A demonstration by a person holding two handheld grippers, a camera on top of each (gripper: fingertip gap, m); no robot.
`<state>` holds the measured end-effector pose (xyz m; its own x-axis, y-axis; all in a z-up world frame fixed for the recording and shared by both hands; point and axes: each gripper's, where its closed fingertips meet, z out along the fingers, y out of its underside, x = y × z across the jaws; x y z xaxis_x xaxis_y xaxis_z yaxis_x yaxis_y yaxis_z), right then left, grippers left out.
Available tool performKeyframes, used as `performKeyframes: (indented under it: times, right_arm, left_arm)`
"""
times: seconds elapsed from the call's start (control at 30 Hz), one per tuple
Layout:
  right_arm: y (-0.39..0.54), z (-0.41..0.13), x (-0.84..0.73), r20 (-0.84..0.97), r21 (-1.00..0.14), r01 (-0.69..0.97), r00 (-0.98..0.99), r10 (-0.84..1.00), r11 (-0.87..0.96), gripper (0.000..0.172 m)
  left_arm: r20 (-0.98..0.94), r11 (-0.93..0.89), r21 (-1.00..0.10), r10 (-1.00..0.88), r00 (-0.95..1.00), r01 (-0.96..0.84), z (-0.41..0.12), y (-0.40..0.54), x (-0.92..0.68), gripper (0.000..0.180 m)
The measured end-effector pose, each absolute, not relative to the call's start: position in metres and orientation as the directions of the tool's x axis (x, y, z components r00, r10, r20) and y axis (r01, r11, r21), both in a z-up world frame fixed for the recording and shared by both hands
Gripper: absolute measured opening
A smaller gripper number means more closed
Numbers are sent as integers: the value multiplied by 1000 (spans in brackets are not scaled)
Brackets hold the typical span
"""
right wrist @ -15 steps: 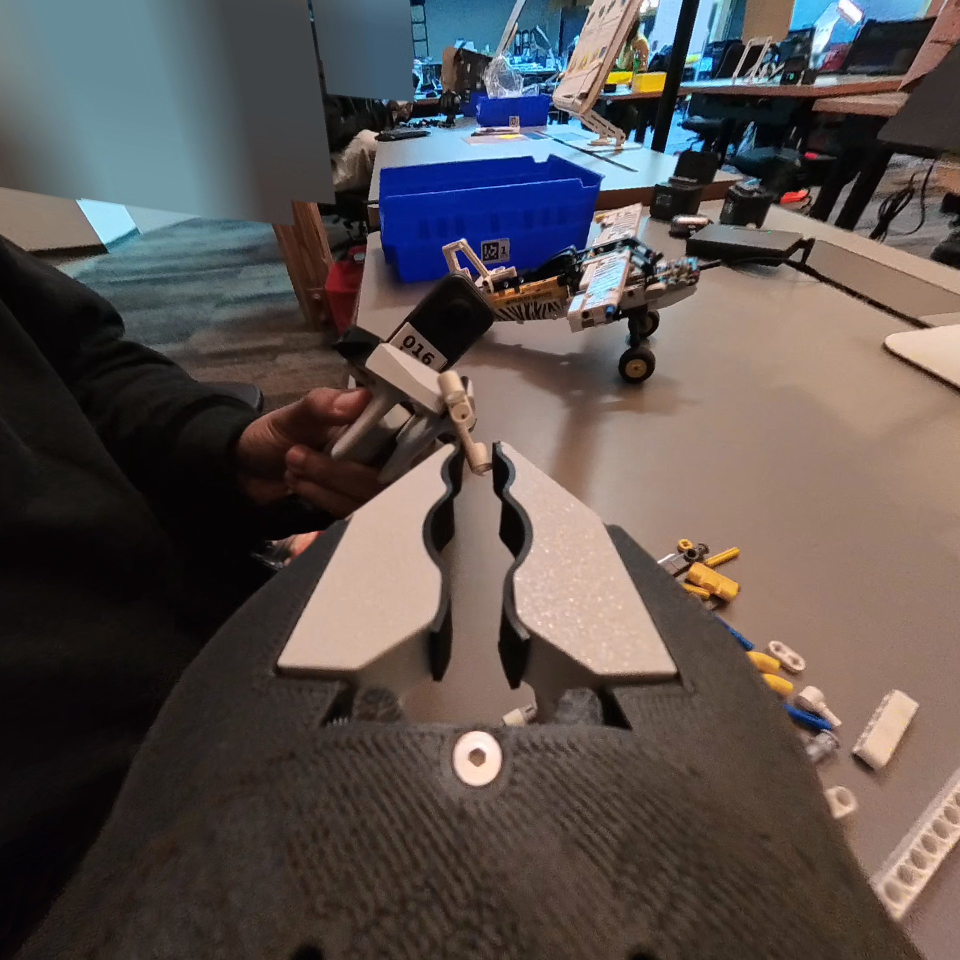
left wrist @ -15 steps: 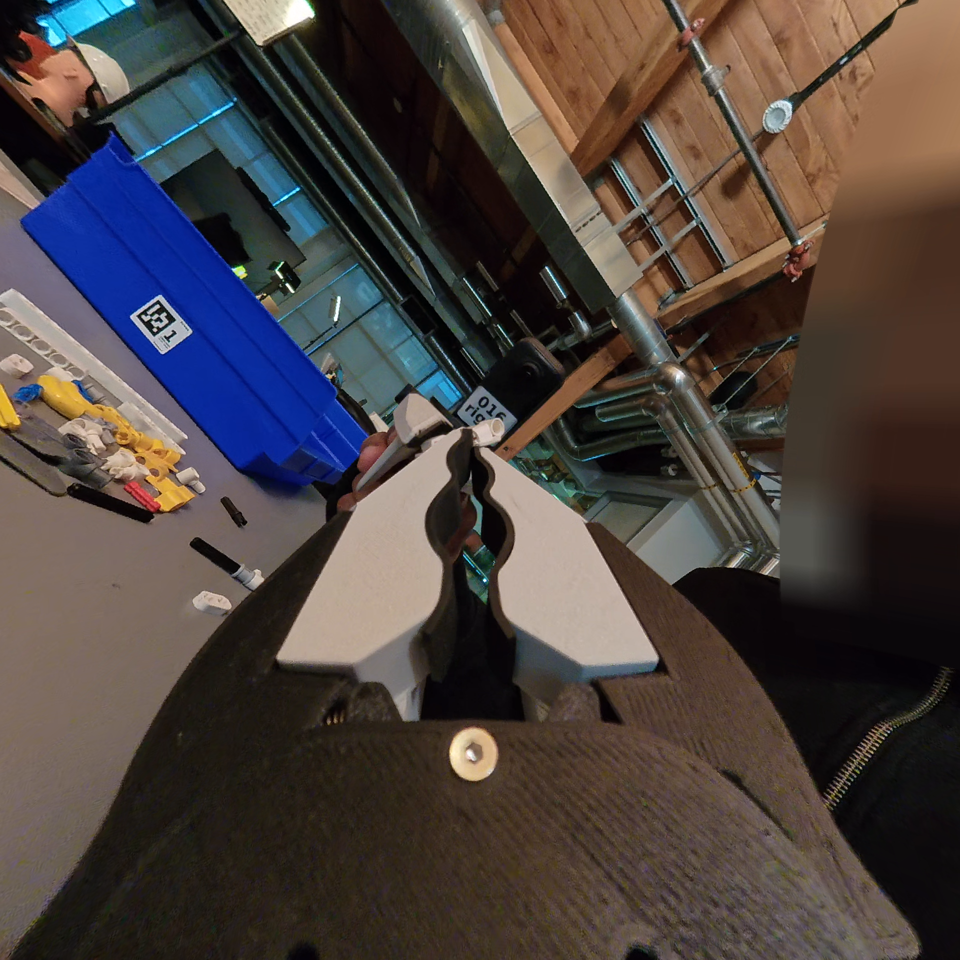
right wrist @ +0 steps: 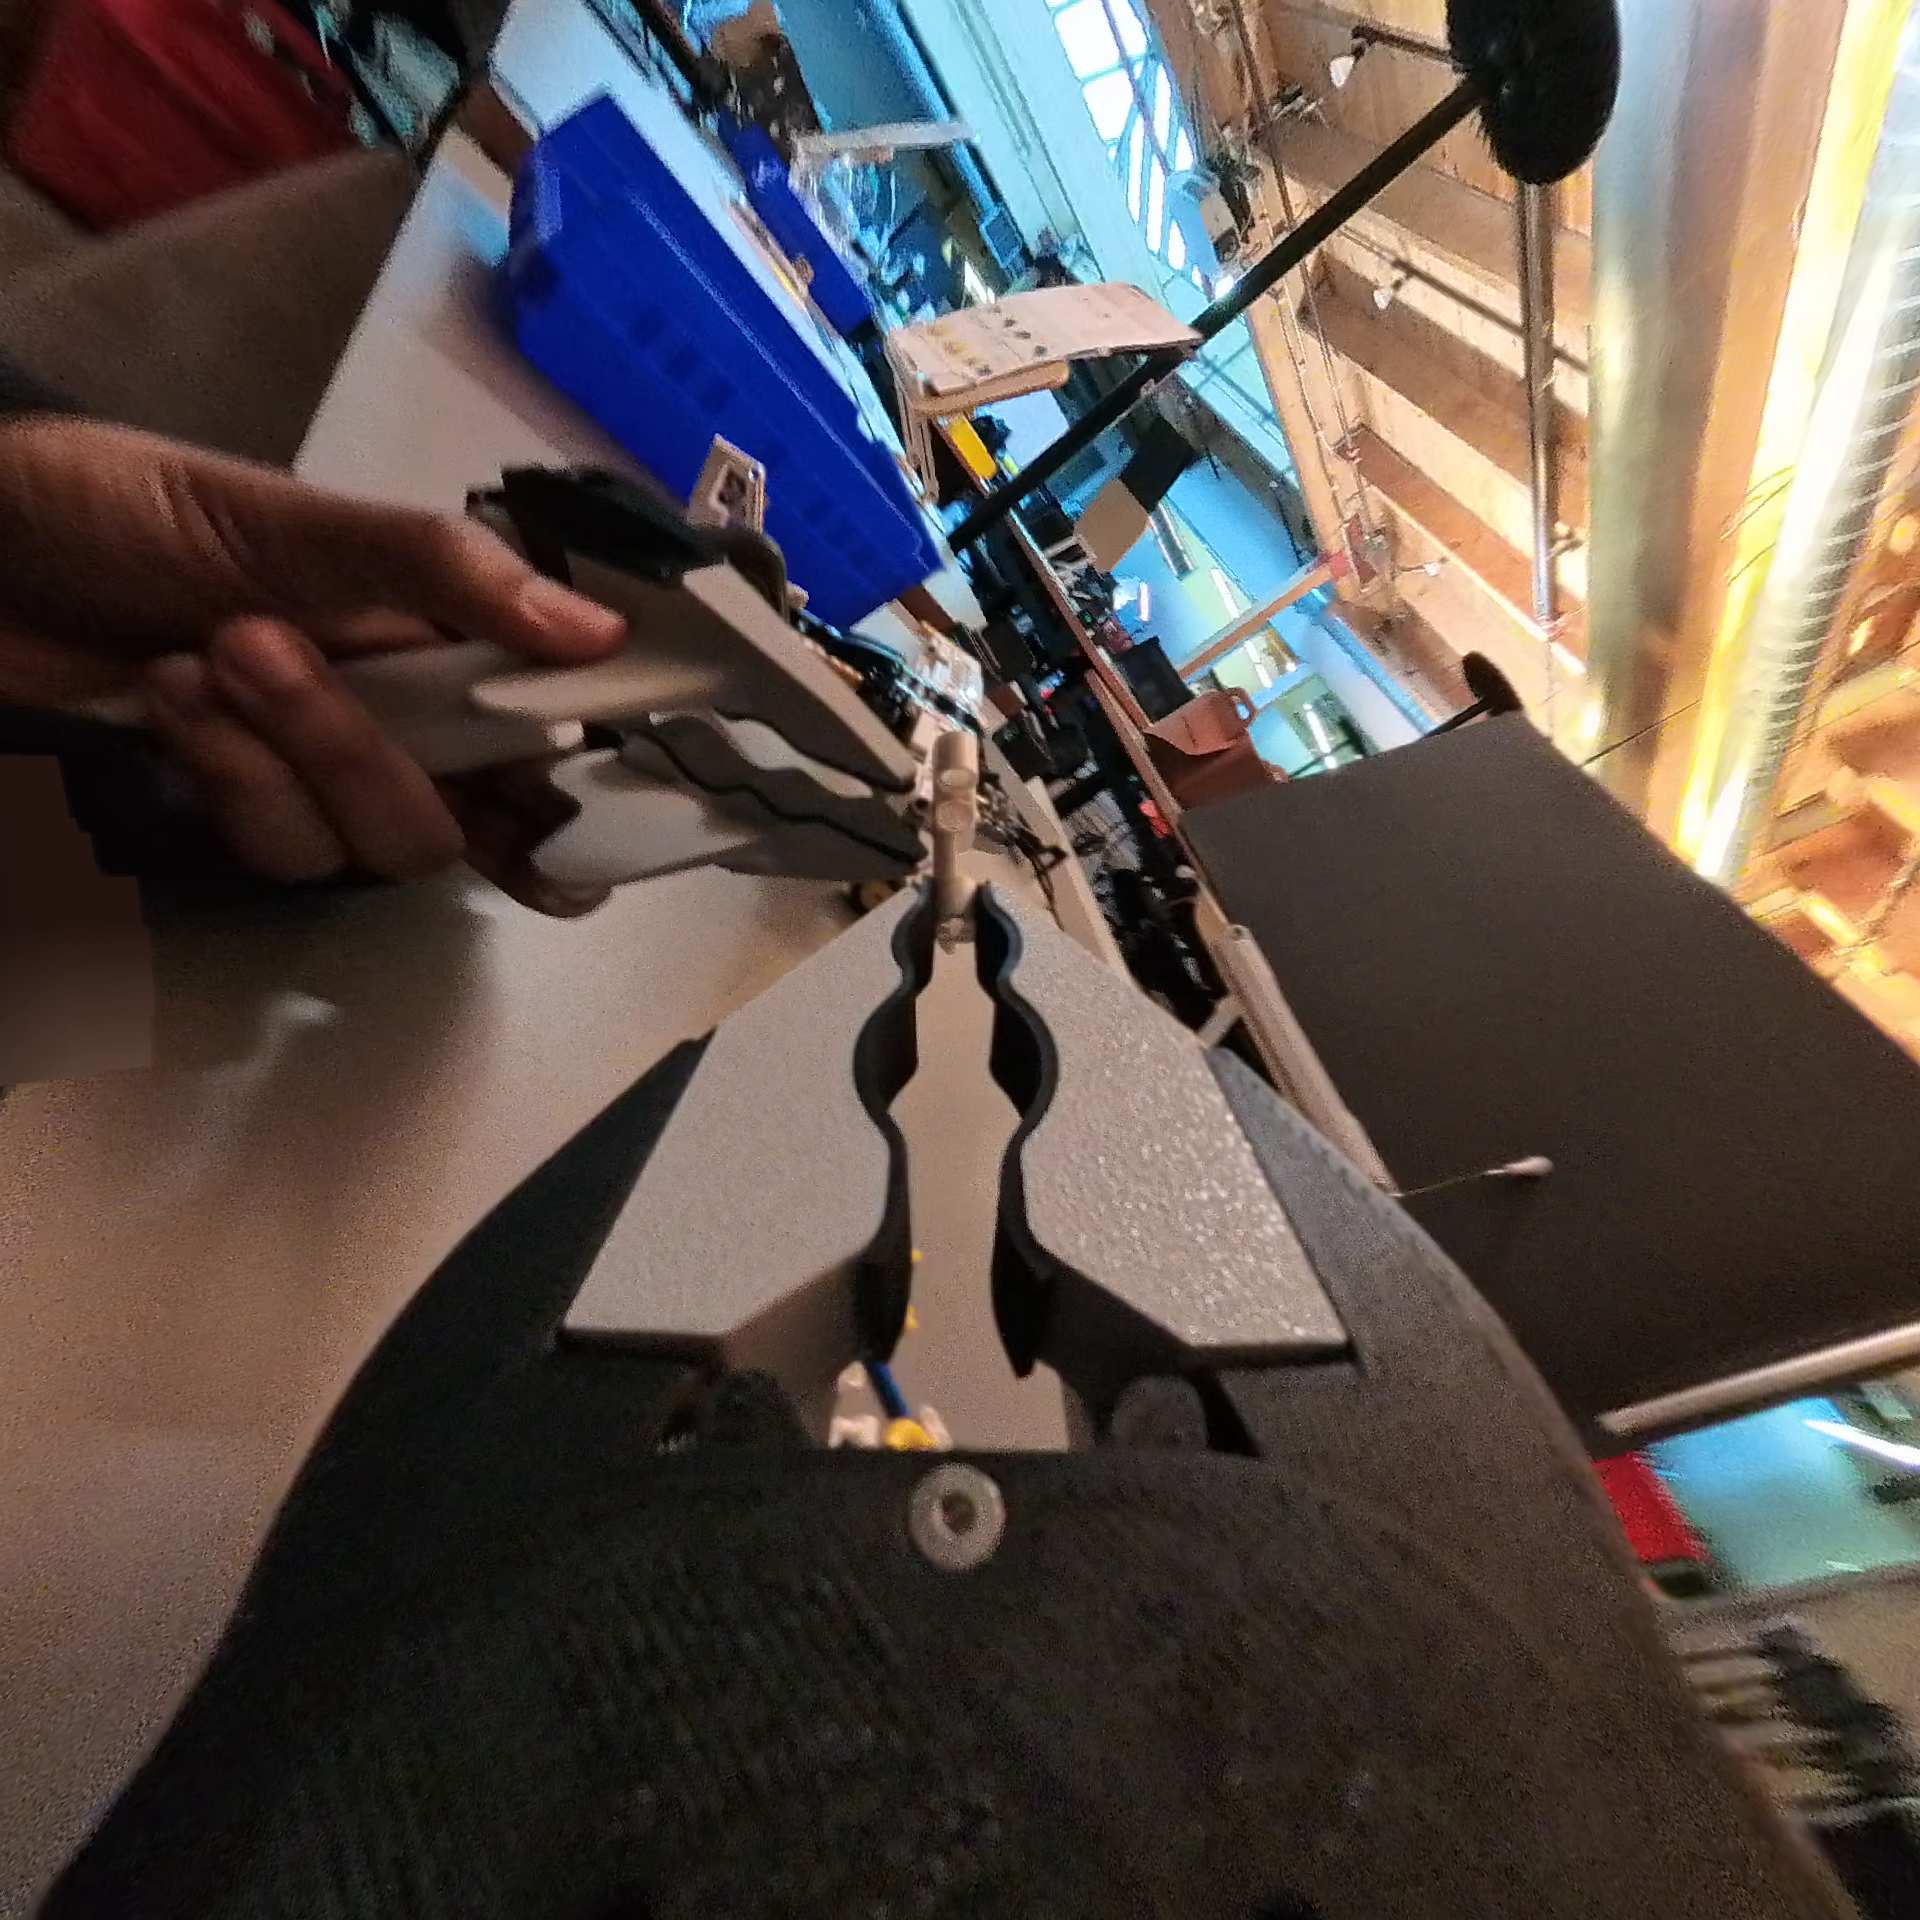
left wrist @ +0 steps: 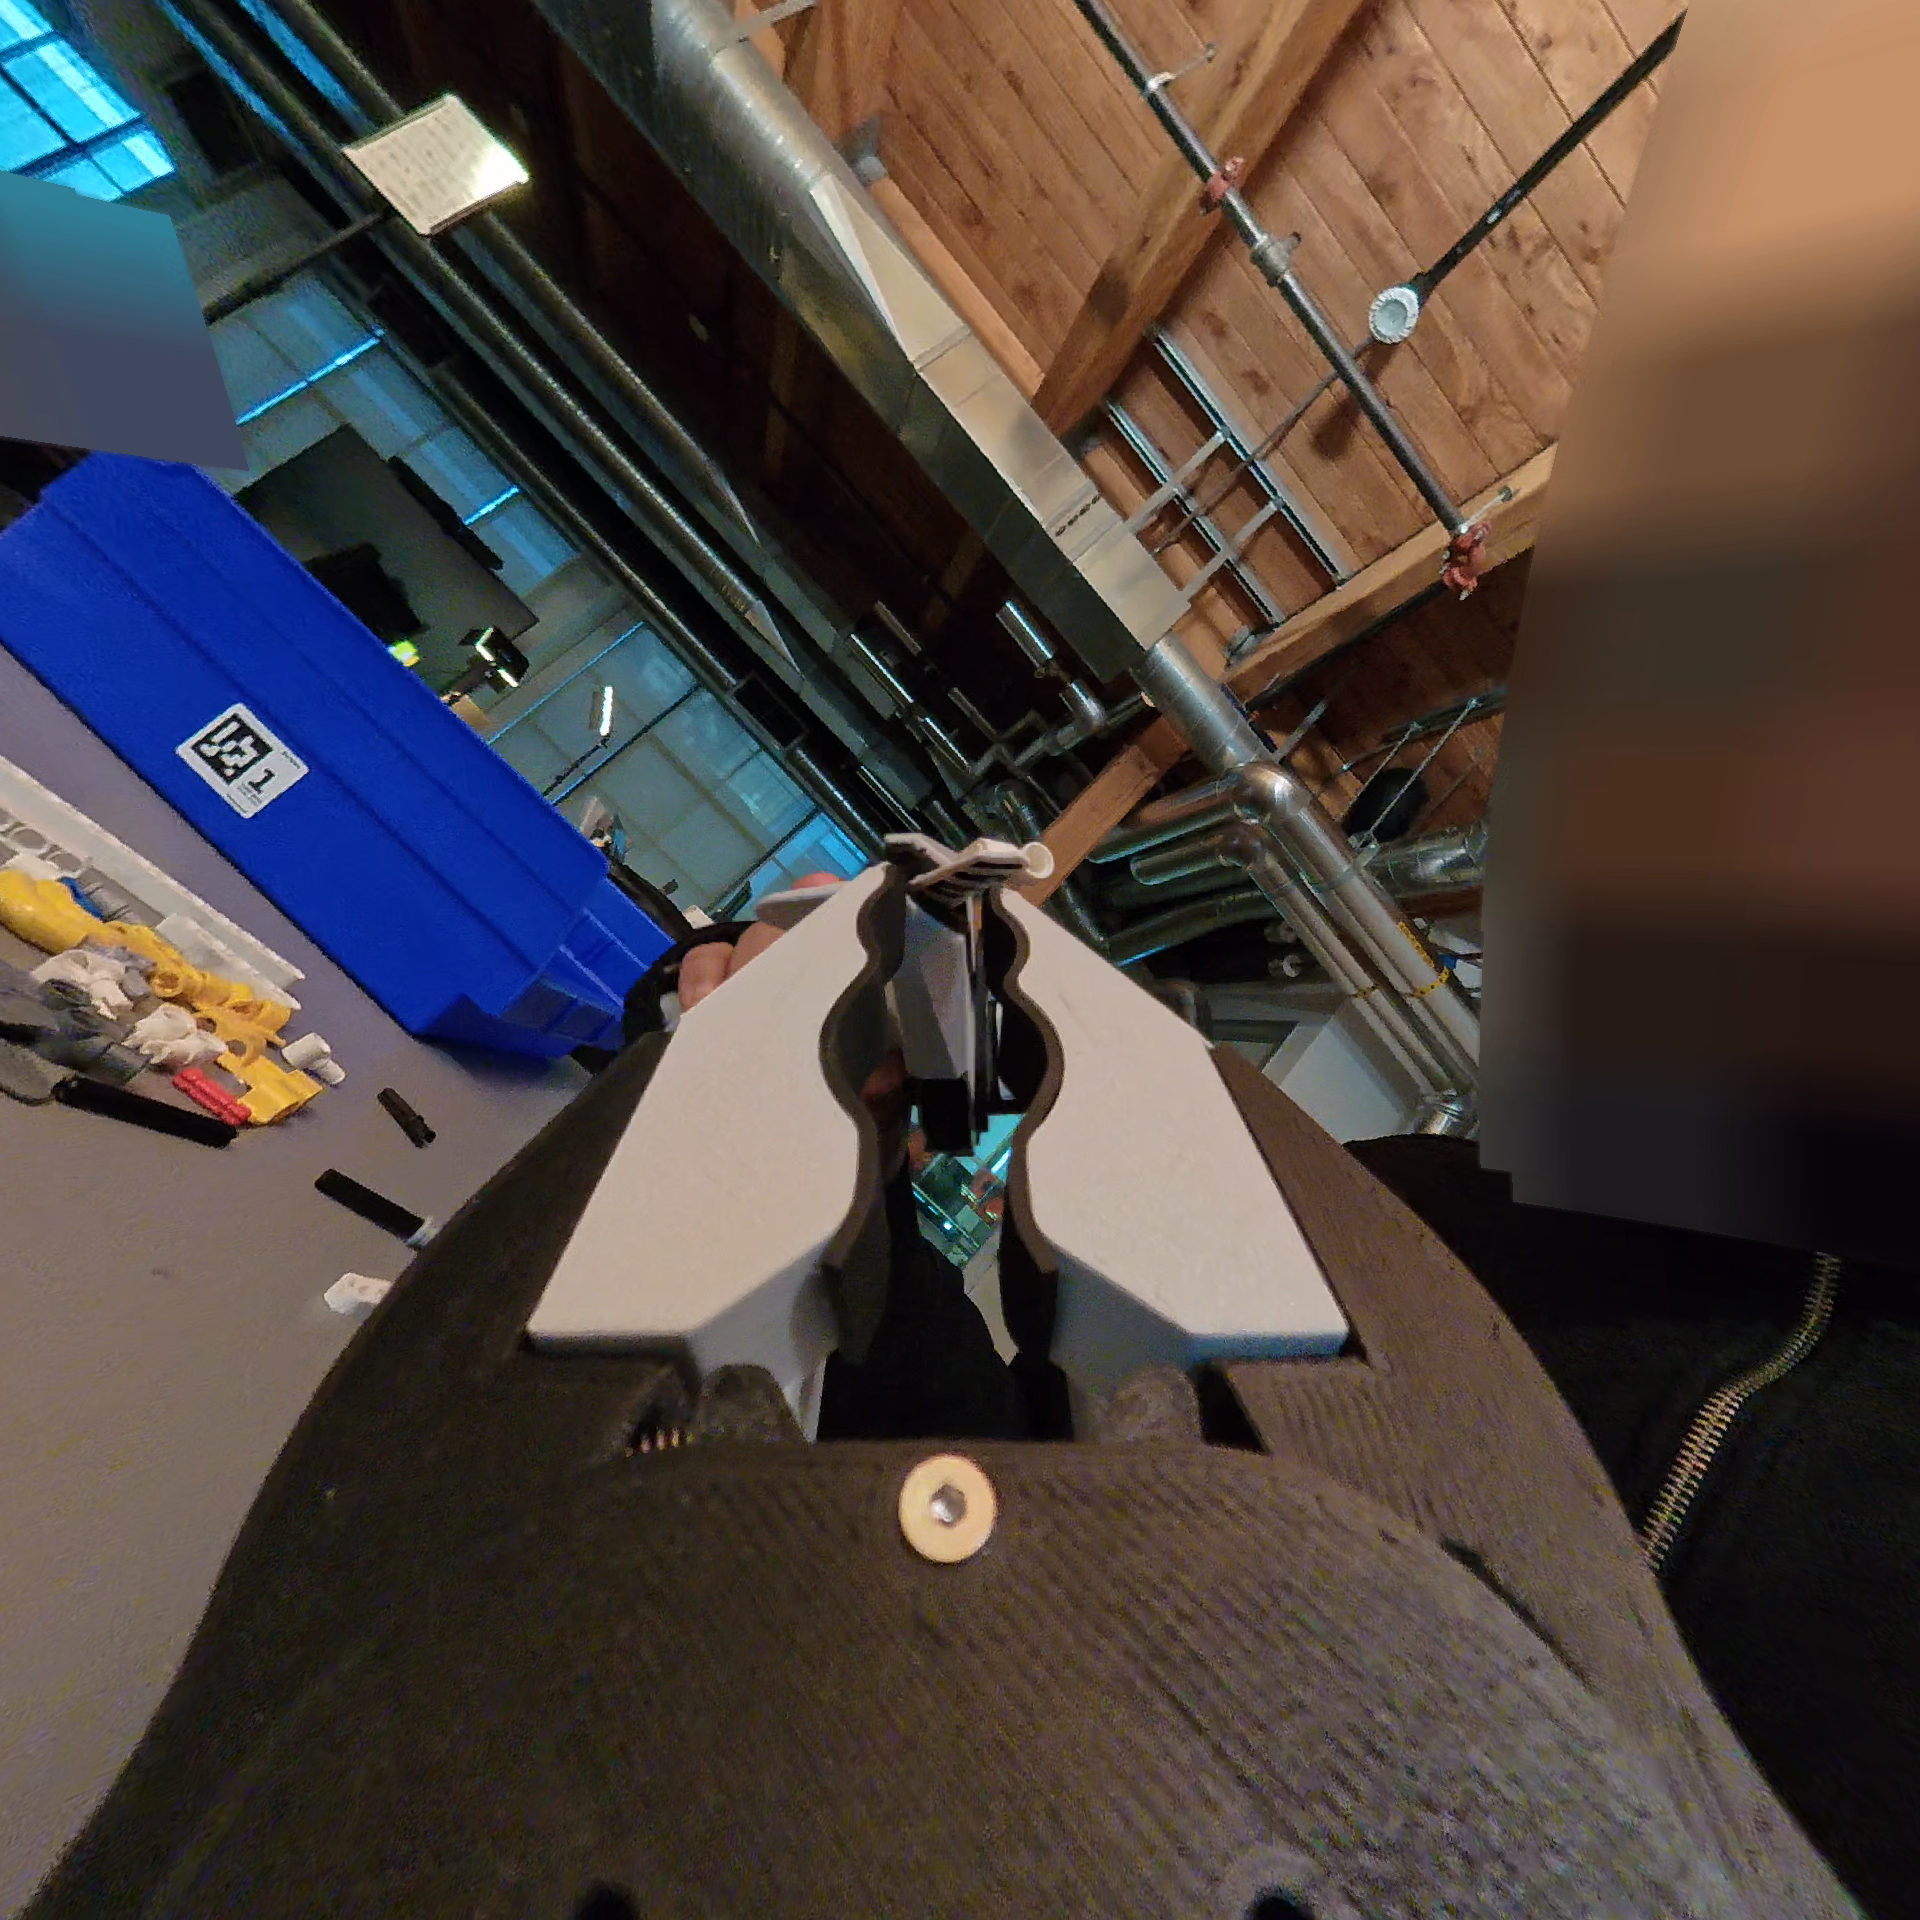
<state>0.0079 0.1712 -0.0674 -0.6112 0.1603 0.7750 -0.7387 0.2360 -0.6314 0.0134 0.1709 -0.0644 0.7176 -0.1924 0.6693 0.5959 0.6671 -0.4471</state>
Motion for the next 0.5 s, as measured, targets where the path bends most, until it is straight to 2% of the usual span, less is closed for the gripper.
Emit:
performKeyframes:
  times: [0.13,0.3,0.4,0.5]
  right_arm:
    - [171,-68,6,864,-502,-810,-486,133,302,5]
    - [172,-67,7,871,-488,-817,-475,121,306,5]
    - [169,-68,10,798,-600,-758,-591,120,254,4]
    - [164,-78,13,491,-861,-472,-868,71,188,5]
  left_arm:
    - [659,664,-440,-219,720,605,-63,170,16,10]
    - [653,668,-445,-214,727,596,-62,170,16,11]
    - [650,674,-449,-205,732,587,-61,169,16,16]
    - [649,685,-456,-180,739,567,-61,167,14,20]
